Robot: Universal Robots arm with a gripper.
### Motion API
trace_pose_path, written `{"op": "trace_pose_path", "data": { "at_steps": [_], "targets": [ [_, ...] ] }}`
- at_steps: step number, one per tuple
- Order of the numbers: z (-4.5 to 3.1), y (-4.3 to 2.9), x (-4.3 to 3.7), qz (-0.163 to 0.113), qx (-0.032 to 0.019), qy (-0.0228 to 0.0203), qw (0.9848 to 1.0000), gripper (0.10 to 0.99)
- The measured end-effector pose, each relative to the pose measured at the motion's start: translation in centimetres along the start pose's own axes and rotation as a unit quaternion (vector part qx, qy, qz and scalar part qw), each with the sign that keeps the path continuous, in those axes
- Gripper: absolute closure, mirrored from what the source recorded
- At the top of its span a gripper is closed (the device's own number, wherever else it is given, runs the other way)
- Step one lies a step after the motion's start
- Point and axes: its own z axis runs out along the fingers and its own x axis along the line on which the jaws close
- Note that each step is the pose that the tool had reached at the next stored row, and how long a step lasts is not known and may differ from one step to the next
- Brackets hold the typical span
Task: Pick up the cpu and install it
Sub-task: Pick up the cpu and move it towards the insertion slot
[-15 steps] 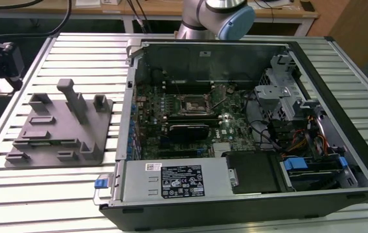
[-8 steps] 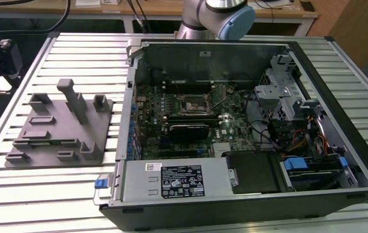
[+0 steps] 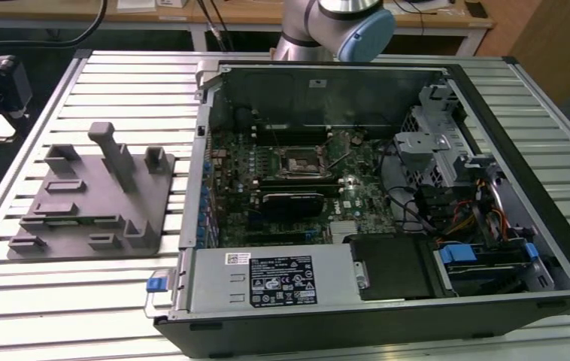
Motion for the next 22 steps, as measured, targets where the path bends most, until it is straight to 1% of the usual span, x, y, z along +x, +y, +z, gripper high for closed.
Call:
{"op": "trace_pose_path", "data": {
  "at_steps": [22],
  "targets": [
    [-1.8,0.07,0.0,0.0,0.0,0.0,1.0,0.545]
  ]
}}
